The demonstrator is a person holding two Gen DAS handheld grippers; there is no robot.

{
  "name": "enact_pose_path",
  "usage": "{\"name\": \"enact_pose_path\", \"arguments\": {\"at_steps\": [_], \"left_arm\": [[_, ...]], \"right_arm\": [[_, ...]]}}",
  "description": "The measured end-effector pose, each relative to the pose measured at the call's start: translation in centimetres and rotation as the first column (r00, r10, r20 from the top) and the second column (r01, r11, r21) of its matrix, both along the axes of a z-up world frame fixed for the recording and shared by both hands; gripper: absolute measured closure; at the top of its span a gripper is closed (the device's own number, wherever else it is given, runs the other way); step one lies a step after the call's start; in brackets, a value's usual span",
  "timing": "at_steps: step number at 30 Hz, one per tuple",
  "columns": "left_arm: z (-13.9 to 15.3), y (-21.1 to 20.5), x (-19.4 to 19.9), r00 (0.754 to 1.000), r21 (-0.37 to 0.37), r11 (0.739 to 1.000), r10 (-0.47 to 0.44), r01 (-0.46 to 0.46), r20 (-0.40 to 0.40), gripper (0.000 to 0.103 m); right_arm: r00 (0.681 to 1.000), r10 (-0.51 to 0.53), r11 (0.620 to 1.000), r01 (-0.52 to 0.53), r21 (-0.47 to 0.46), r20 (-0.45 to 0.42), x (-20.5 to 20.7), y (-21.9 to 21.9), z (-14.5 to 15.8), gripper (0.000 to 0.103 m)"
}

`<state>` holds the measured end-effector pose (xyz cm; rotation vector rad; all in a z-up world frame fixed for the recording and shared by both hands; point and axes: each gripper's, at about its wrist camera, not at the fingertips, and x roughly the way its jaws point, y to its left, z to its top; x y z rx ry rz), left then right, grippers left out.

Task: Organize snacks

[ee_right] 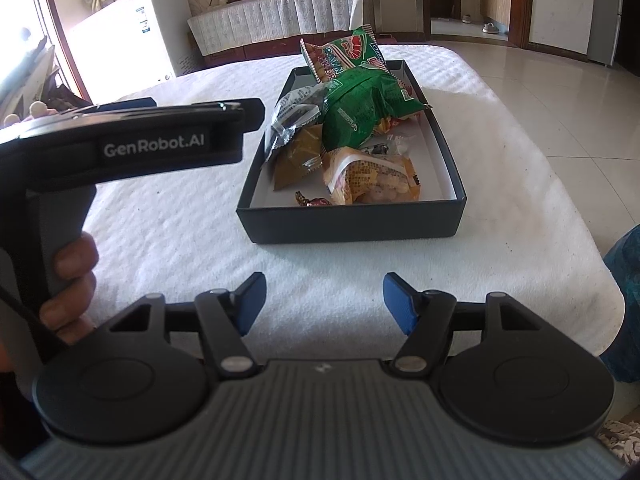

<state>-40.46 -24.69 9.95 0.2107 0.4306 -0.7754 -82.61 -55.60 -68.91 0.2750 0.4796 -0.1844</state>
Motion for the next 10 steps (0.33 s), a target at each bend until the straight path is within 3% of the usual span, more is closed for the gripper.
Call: {"name": "enact_pose_path", "arguments": {"at_steps": [10], "left_arm": [[-0.01,0.15,0.17,1.000,-0.009,1.000,0.002,-0.002,-0.015,0.000]], "right_arm": [[1.000,0.002,1.000,-0.002,0.000,-0.007,0.10,0.06,-0.19,0.036]]}}
